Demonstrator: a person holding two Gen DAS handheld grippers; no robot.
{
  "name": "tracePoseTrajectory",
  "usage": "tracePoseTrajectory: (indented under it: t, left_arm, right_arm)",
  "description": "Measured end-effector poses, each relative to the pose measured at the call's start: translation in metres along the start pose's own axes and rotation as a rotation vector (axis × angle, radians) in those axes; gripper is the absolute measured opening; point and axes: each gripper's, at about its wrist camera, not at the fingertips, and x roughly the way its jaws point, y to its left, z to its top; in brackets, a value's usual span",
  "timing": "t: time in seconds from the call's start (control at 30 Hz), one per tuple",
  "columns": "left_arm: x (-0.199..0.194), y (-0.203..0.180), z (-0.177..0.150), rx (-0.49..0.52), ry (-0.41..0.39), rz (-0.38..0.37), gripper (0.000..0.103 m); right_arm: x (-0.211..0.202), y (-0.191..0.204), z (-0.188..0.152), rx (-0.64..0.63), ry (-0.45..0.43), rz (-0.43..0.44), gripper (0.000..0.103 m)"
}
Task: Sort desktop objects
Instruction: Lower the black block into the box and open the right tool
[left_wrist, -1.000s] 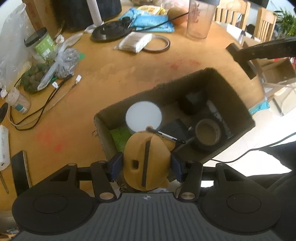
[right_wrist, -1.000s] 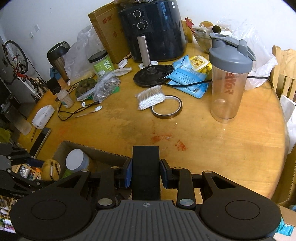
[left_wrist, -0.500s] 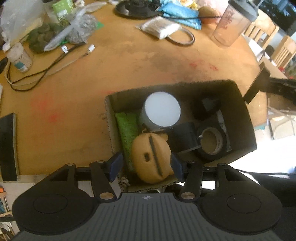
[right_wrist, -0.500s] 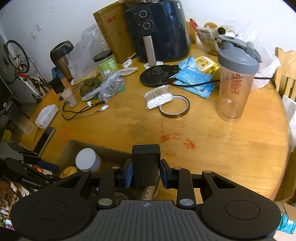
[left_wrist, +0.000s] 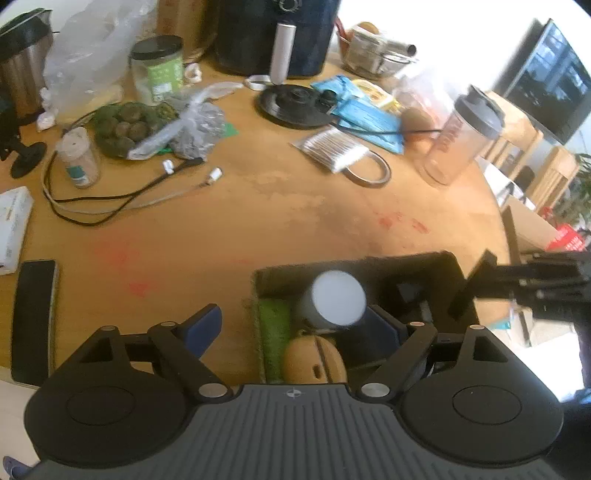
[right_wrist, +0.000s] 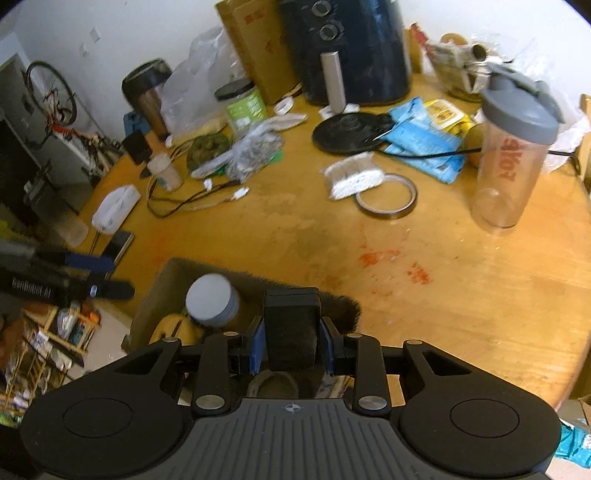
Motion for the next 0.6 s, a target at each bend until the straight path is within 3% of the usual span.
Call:
tracePoseTrajectory:
  t: [0.4, 0.47, 0.5, 0.53, 0.6]
  left_arm:
    - [-0.009, 0.021, -0.002, -0.007, -0.008, 0.013, 0.086]
    - [-0.009, 0.026, -0.003, -0.017, -0.006, 0.019, 0.086]
    - [-0.009, 0.029, -0.003, -0.021, -0.005, 0.02, 0.086]
    - [-0.009, 0.03, -0.003, -0.023, -0.005, 0.021, 0.086]
    - [-0.009, 0.034, -0.003, -0.027, -0.005, 0.022, 0.086]
  right_arm:
    - [0.041, 0.031, 0.016, -0.096, 0.091, 0.008, 0.035]
    - [0.051, 0.035, 0.018, -0.103, 0.126, -0.005, 0.054]
    - [0.054, 0.037, 0.018, -0.102, 0.128, -0.022, 0.072]
    - [0.055, 0.037, 0.018, -0.099, 0.123, -0.034, 0.081]
    - [0.054, 0.037, 0.017, -0.092, 0.113, -0.045, 0.087]
